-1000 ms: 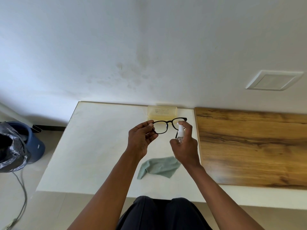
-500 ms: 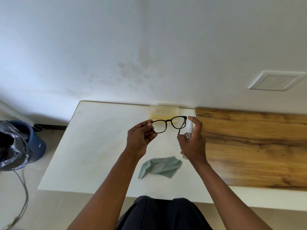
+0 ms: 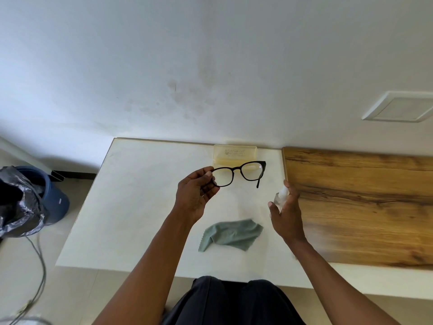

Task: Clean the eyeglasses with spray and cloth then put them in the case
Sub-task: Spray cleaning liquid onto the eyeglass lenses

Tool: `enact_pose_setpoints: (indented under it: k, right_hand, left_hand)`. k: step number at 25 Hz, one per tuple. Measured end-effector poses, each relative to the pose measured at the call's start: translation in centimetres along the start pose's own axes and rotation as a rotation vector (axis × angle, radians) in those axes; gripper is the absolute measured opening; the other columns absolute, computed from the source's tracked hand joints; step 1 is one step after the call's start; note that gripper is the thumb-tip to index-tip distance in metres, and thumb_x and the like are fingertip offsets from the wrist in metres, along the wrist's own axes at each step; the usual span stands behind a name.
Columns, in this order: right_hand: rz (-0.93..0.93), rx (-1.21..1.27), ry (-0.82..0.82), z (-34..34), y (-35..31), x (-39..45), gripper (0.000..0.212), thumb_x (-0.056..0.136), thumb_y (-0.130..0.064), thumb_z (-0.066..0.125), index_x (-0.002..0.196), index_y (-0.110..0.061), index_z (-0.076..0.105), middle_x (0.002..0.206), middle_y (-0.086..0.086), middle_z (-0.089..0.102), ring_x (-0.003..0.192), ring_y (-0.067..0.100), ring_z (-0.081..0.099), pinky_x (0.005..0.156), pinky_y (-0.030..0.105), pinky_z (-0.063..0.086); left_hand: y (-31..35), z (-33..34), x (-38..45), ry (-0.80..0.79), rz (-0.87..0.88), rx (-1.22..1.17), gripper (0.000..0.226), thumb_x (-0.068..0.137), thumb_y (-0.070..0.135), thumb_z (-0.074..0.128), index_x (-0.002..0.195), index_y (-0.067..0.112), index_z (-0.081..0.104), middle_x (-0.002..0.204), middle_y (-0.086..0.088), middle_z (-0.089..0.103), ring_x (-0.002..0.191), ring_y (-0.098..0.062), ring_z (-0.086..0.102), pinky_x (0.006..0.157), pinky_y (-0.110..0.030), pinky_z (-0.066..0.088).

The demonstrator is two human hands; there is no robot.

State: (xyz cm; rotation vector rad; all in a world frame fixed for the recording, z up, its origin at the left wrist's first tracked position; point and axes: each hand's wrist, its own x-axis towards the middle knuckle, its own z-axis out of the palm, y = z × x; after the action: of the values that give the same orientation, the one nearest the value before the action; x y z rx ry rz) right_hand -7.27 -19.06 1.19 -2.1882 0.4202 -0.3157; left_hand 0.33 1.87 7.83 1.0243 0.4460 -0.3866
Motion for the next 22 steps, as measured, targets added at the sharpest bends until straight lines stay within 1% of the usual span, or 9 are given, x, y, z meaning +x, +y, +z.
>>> enact_pose_setpoints:
  k: [1,4,6,8,11,13,17,19,22]
  right_hand:
    - [0.001,-0.014,-0.001,0.2,0.5,-0.2,0.06,0.081,0.007,0.059,0.132,-0.004,0.03,0.136,0.021,0.042,0.119,0.037,0.046,0.092,0.031,0.038]
    - [0.021,-0.03,0.003,0.6,1.7,-0.4,0.055,0.079,0.006,0.064,0.126,-0.003,0.036,0.126,0.022,0.05,0.109,0.038,0.052,0.083,0.028,0.038]
    - [0.033,-0.041,0.031,0.8,2.4,-0.3,0.052,0.077,0.007,0.065,0.121,0.0,0.037,0.122,0.023,0.053,0.105,0.037,0.055,0.081,0.028,0.039]
    - [0.039,-0.044,0.05,0.9,2.7,-0.1,0.051,0.077,0.008,0.065,0.119,0.002,0.037,0.121,0.022,0.054,0.105,0.036,0.056,0.081,0.027,0.04]
    - [0.019,-0.046,0.061,1.0,3.2,0.0,0.051,0.076,0.01,0.064,0.119,0.004,0.036,0.122,0.025,0.052,0.108,0.036,0.054,0.085,0.029,0.04]
    - [0.017,-0.051,0.083,1.1,3.3,-0.2,0.053,0.076,0.011,0.064,0.121,0.006,0.036,0.122,0.027,0.048,0.108,0.038,0.052,0.087,0.031,0.04]
    - [0.008,-0.072,0.141,1.3,3.6,-0.7,0.054,0.076,0.003,0.069,0.121,0.009,0.039,0.116,0.032,0.045,0.103,0.04,0.051,0.084,0.033,0.04]
    - [-0.015,-0.069,0.16,1.3,3.5,-0.9,0.056,0.076,-0.003,0.072,0.121,0.004,0.039,0.113,0.032,0.047,0.098,0.039,0.052,0.082,0.033,0.04]
    - [-0.072,-0.072,0.188,1.3,3.2,-1.2,0.055,0.077,-0.002,0.07,0.114,-0.018,0.032,0.109,0.032,0.049,0.089,0.033,0.053,0.078,0.031,0.041]
  left_hand:
    - [-0.1,-0.1,0.1,-0.002,-0.002,0.007,0.017,0.088,0.002,0.055,0.088,0.009,0.07,0.071,-0.007,0.06,0.064,-0.018,0.059,0.059,-0.024,0.055]
    - [-0.4,-0.4,0.3,-0.013,0.0,0.025,0.017,0.087,0.001,0.055,0.089,0.009,0.07,0.071,-0.007,0.06,0.065,-0.018,0.058,0.063,-0.026,0.056]
    - [-0.6,-0.7,0.5,-0.018,0.0,0.024,0.017,0.087,0.001,0.055,0.089,0.009,0.07,0.071,-0.007,0.06,0.064,-0.018,0.059,0.064,-0.026,0.057]
    - [-0.8,-0.9,0.6,-0.025,-0.001,0.018,0.017,0.087,0.001,0.054,0.089,0.009,0.07,0.071,-0.007,0.06,0.065,-0.018,0.059,0.065,-0.026,0.056]
    - [-1.2,-1.0,0.7,-0.038,-0.012,0.004,0.017,0.087,0.001,0.054,0.09,0.009,0.069,0.076,-0.009,0.061,0.067,-0.02,0.059,0.068,-0.027,0.056]
    - [-1.4,-1.0,0.8,-0.044,-0.019,0.003,0.017,0.087,0.002,0.054,0.089,0.009,0.069,0.078,-0.01,0.062,0.066,-0.019,0.06,0.066,-0.026,0.056]
    - [-1.7,-0.9,0.8,-0.044,-0.028,0.0,0.019,0.087,0.002,0.055,0.086,0.01,0.071,0.079,-0.01,0.063,0.068,-0.02,0.059,0.064,-0.026,0.056]
    - [-1.8,-0.9,0.8,-0.042,-0.032,-0.004,0.019,0.087,0.001,0.055,0.086,0.01,0.071,0.079,-0.01,0.063,0.069,-0.021,0.059,0.065,-0.026,0.056]
    - [-1.8,-0.8,0.8,-0.038,-0.038,-0.01,0.017,0.088,0.001,0.054,0.09,0.008,0.069,0.082,-0.011,0.062,0.07,-0.021,0.059,0.067,-0.027,0.057]
